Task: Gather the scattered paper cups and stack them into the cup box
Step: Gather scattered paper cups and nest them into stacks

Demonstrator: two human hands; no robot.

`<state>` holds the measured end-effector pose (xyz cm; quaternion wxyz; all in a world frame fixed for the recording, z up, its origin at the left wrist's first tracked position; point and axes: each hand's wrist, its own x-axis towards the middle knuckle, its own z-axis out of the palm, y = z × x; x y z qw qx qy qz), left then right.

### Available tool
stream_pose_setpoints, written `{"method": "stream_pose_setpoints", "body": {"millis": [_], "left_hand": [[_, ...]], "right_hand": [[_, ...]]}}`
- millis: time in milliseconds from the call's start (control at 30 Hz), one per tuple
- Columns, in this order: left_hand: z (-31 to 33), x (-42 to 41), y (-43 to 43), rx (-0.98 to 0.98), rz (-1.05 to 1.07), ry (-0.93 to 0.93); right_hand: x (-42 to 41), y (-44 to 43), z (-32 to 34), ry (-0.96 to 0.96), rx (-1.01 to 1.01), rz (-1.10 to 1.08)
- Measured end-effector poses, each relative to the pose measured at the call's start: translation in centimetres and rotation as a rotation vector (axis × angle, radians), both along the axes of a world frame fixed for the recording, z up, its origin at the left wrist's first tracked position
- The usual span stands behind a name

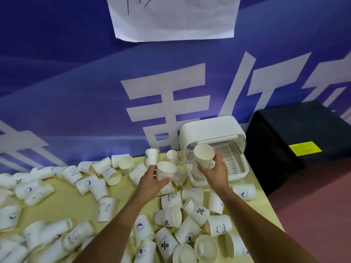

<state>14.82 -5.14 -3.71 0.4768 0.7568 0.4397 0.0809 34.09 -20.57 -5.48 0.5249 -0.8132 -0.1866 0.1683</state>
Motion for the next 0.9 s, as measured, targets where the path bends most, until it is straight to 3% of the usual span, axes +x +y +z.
{"method": "stream_pose_setpoints", "body": {"millis": [233, 400, 533, 767, 900], "left_hand": [[-0.2, -1.6, 0.0, 0.011, -0.012, 0.022], [-0.2, -2.3, 0.3, -0.039, -0.04, -0.009], [0.4, -1.9, -0.1, -0.043, -0.057, -0.033], [1.3, -1.3, -0.4, -0.056, -0.141, -0.093], [1.2, -1.5, -0.4, -0.052, -0.172, -0.068]], "right_hand": [[-0.2, 0.4, -1.3, -0.013, -0.112, 0.04], [-1.8, -0.2, -0.6, -0.131, -0.061, -0.04], [-3.6, 0.6, 1.2, -0.223, -0.038, 0.104], [-6.6, 3.6, 2.5, 0.187, -0.021, 0.428], [-7.2, 4.2, 2.0, 0.162, -0.034, 0.409]]}}
